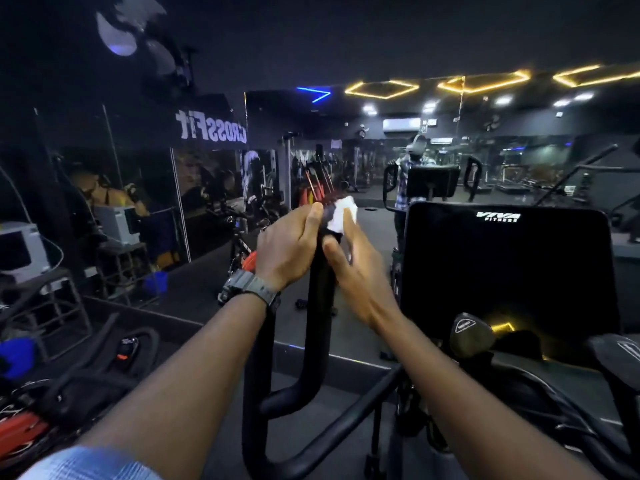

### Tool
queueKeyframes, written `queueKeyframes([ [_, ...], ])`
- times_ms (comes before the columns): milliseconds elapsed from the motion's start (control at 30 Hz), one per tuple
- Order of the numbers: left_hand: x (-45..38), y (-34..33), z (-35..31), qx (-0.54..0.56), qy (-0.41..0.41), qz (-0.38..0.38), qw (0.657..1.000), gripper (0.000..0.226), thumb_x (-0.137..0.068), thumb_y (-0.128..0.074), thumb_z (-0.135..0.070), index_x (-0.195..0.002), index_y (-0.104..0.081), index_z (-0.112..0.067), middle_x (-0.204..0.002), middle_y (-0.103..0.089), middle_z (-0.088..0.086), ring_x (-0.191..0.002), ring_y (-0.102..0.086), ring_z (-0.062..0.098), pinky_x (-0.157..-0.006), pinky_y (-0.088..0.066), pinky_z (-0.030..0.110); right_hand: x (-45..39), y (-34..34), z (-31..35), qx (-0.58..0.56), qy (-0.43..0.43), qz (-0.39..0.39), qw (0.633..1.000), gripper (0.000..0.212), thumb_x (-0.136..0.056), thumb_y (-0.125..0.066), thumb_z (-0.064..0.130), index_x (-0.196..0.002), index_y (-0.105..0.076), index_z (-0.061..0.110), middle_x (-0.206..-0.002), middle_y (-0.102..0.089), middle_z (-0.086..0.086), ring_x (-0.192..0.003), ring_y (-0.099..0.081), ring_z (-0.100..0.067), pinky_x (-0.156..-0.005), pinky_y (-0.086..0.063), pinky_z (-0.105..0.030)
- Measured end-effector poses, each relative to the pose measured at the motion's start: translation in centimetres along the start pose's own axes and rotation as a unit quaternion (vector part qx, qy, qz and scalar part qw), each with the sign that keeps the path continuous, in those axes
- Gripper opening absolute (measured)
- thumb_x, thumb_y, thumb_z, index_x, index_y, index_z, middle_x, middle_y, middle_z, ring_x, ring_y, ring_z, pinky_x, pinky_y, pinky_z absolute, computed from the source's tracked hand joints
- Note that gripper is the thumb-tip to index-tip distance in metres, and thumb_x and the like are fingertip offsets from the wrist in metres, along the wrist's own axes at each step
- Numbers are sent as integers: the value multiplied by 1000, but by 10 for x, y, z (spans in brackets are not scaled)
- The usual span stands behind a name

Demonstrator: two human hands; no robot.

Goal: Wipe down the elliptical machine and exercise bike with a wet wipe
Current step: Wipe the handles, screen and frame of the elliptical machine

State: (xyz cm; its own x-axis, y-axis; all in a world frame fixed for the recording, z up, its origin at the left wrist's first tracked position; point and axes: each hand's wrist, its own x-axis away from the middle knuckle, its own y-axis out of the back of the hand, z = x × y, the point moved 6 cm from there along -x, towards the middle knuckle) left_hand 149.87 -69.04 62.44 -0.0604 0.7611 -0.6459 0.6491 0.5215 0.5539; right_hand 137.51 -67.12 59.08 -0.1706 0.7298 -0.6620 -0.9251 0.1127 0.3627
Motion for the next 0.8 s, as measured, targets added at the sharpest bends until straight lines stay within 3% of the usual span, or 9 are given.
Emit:
queueKeyframes([
  [100,3,3,5,29,-5,-3,1000,44,-110,-28,-45,-126,-65,-28,-124,-68,-5,-113,-60,20,-84,-31,30,8,-4,5,70,35,11,997,113,-73,-25,92,-158,-6,21,-164,-6,6,-149,-1,-1,-121,-10,-29],
  [233,5,2,9,59,-16,33,998,46,-110,-25,-50,-120,-66,-31,-114,-65,-12,-102,-53,8,-89,-36,33,-27,4,4,37,1,-7,999,114,-72,-26,93,-157,-14,18,-163,-17,2,-144,-10,2,-123,-15,-36],
  [333,4,2,11,63,-30,36,997,55,-105,-21,-59,-129,-64,-36,-124,-66,-14,-113,-59,13,-89,-38,33,-4,0,1,3,-1,-30,1000,107,-75,-35,90,-157,-19,22,-161,-25,2,-147,-22,-5,-121,-24,-39],
  [400,2,1,13,62,-20,38,997,58,-105,-21,-61,-137,-61,-35,-137,-64,-9,-126,-57,17,-95,-37,34,14,-9,13,61,30,-17,998,105,-76,-32,88,-157,-13,22,-164,-12,5,-149,-10,-3,-121,-14,-27],
  [500,4,1,12,89,7,54,994,58,-105,-22,-64,-136,-60,-34,-136,-65,-1,-125,-59,25,-108,-42,44,-2,-9,27,145,38,-8,989,101,-80,-32,81,-157,-9,19,-164,-3,7,-149,2,-1,-120,-7,-26],
  [567,5,2,14,110,25,63,992,60,-102,-23,-67,-137,-59,-35,-134,-65,2,-125,-58,30,-109,-43,47,-18,-5,26,148,21,-9,989,95,-86,-36,76,-157,-10,18,-165,-8,2,-150,-6,-5,-122,-12,-30],
  [667,7,6,8,97,-4,67,993,64,-100,-21,-65,-138,-59,-31,-137,-63,-2,-131,-54,25,-105,-34,35,-5,-4,14,113,-24,-48,992,91,-90,-38,74,-157,-14,18,-162,-23,-2,-147,-24,-14,-119,-28,-42],
  [733,7,7,7,96,-5,65,993,57,-107,-23,-58,-142,-57,-31,-149,-56,-4,-138,-48,20,-110,-32,38,17,-12,15,97,-39,-58,993,92,-89,-36,74,-158,-10,19,-164,-16,1,-148,-20,-12,-121,-24,-39],
  [800,7,6,9,106,6,69,992,54,-107,-23,-57,-142,-57,-34,-145,-59,-4,-133,-52,22,-112,-35,38,20,-19,23,126,-16,-45,991,92,-89,-32,74,-158,-6,18,-165,-5,4,-150,-8,-8,-122,-14,-31],
])
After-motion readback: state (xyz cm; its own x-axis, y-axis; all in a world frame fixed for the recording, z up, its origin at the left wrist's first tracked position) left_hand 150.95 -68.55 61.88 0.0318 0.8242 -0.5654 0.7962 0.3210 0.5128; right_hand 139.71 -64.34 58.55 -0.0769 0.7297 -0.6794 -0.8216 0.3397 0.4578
